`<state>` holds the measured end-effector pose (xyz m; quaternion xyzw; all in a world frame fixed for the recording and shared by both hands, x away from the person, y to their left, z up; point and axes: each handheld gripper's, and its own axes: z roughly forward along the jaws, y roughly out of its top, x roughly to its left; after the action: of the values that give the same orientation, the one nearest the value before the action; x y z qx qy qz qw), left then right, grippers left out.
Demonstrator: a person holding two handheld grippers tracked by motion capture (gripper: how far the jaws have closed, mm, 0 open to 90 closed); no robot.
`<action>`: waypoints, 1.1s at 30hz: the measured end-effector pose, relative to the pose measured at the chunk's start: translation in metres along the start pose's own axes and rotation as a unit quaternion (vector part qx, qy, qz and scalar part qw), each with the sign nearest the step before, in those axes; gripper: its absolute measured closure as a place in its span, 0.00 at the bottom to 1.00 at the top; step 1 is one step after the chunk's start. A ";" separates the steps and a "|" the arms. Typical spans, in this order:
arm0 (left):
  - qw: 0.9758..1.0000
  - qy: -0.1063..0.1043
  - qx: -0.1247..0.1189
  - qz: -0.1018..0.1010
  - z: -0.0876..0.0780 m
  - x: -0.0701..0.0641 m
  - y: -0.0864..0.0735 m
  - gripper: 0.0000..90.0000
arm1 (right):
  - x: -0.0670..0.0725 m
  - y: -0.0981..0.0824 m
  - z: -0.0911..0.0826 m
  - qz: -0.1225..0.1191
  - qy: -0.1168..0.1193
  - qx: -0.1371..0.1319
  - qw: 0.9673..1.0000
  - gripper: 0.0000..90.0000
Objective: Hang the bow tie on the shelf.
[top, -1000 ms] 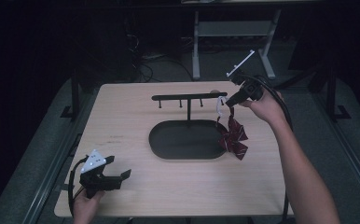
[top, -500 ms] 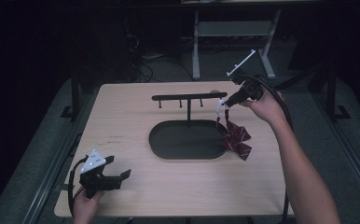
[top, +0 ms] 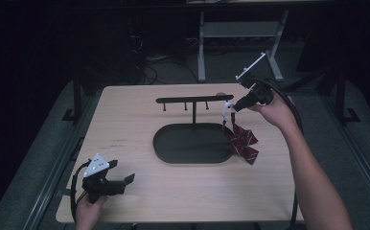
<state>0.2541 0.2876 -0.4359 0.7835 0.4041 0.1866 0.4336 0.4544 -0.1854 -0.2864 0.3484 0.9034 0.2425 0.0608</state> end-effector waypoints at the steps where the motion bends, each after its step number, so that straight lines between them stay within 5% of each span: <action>1: 1.000 0.000 0.000 -0.001 0.000 0.000 0.000 0.15 | 0.000 -0.001 0.000 0.000 0.001 -0.001 1.000 0.77; 22: 1.000 -0.001 0.007 -0.001 0.001 0.000 -0.001 0.15 | -0.007 -0.030 -0.003 0.012 0.031 -0.012 0.999 0.67; 33: 1.000 -0.002 0.003 0.000 0.000 0.000 -0.002 0.14 | -0.005 -0.036 -0.001 0.011 0.028 -0.015 0.999 0.63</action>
<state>0.2531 0.2880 -0.4372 0.7851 0.4043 0.1838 0.4318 0.4363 -0.2117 -0.3031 0.3504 0.8972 0.2661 0.0384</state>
